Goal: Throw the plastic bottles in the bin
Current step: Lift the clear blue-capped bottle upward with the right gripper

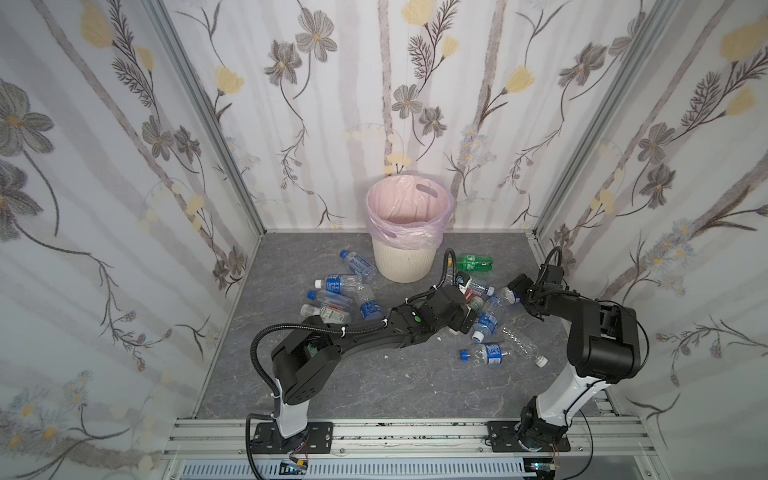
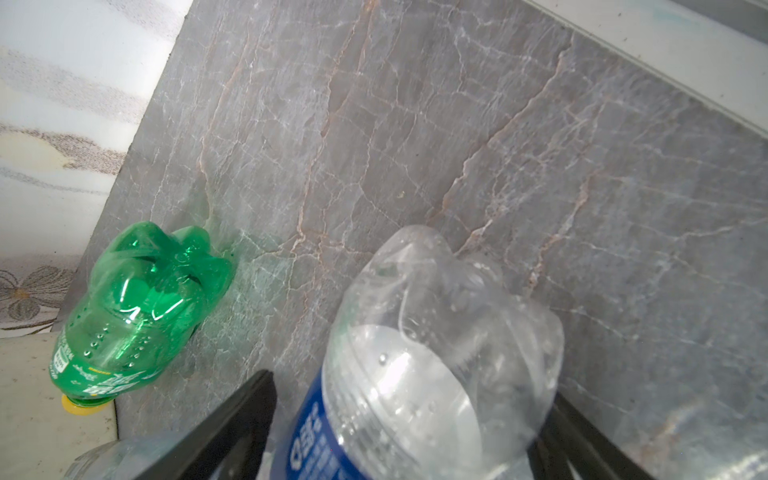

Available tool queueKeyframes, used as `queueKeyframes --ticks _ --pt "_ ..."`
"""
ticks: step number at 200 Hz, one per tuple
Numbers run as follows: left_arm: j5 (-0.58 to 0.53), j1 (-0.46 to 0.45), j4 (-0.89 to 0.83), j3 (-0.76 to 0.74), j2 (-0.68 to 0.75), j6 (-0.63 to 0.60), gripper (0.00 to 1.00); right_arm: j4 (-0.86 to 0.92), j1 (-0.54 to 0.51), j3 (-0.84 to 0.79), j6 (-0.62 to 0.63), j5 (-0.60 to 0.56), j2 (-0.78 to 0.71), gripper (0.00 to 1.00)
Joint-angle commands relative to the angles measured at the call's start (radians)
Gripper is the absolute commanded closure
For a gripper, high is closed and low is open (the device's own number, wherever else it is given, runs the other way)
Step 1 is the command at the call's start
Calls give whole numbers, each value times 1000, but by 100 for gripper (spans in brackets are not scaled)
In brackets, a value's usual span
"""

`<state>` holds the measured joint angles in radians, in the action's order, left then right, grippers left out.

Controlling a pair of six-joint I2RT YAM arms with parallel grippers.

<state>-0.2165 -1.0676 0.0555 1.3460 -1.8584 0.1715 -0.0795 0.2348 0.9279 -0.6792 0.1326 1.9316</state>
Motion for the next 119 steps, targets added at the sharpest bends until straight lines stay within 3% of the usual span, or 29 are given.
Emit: queueKeyframes --ticks 1,30,119 --pt "-17 -2 11 -2 10 -6 0 12 -3 19 8 16 12 16" --pt "-14 -2 11 -2 13 -6 0 26 -6 31 14 16 20 28" --pt "-24 -3 11 -4 16 -13 0 35 -6 42 30 32 30 38"
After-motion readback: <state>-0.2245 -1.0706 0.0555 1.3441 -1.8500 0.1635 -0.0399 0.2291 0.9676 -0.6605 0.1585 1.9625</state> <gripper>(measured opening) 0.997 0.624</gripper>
